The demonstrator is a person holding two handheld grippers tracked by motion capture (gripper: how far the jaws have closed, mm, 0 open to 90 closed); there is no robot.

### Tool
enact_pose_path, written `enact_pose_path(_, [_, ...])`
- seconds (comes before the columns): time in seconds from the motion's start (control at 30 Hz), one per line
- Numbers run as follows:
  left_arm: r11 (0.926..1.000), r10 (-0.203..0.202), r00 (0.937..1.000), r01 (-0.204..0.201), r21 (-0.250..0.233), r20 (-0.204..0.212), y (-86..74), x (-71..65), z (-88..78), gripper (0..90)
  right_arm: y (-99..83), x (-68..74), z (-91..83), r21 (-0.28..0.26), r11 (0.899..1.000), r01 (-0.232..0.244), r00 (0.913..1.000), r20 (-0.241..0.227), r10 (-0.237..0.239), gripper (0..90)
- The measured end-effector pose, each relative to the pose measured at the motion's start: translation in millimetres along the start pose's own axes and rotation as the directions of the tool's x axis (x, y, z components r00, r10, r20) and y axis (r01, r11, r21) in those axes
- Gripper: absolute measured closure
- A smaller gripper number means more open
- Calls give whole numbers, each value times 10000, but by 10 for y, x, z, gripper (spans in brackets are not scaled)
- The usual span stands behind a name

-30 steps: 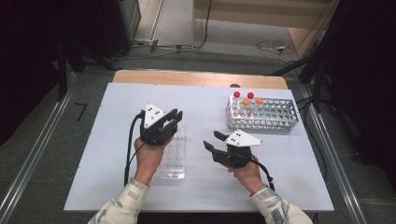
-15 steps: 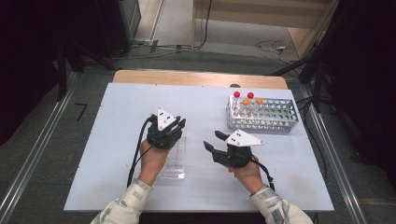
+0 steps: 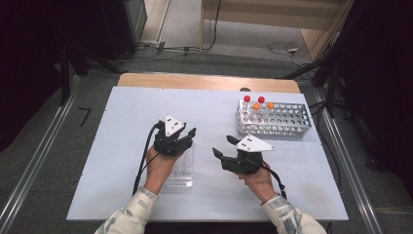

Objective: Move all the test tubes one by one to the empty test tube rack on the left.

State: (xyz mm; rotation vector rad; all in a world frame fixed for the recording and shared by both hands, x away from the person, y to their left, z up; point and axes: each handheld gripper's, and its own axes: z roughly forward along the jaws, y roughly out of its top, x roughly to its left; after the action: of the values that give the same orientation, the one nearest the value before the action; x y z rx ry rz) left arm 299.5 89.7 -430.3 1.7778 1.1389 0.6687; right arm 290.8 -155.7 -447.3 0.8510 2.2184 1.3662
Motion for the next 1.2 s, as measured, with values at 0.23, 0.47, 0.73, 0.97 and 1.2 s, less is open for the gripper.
enact_pose_path(0.23, [9988, -486, 9978, 486, -4, -455, 15, 39, 0, 224, 18, -99, -37, -149, 9996, -232, 9993, 294, 236, 316])
enact_pose_path(0.47, [9970, -760, 9957, 753, -148, -537, 27, 63, -14, 158, 36, -354, -111, -390, 9948, -944, 9896, 1054, 981, 324])
enact_pose_path(0.73, [9966, -791, 9963, 781, -279, -344, 47, 33, -42, 157, 29, -646, -158, -542, 9872, -1501, 9633, 2167, 1584, 351])
enact_pose_path(0.97, [9963, -799, 9965, 791, -349, -227, 58, 15, -45, 158, 8, -849, -39, -654, 9840, -1656, 9437, 2792, 1773, 427])
enact_pose_path(1.2, [9963, -803, 9965, 795, -330, -231, 58, 20, -47, 158, -35, -959, 115, -566, 9841, -1685, 9319, 3163, 1778, 524])
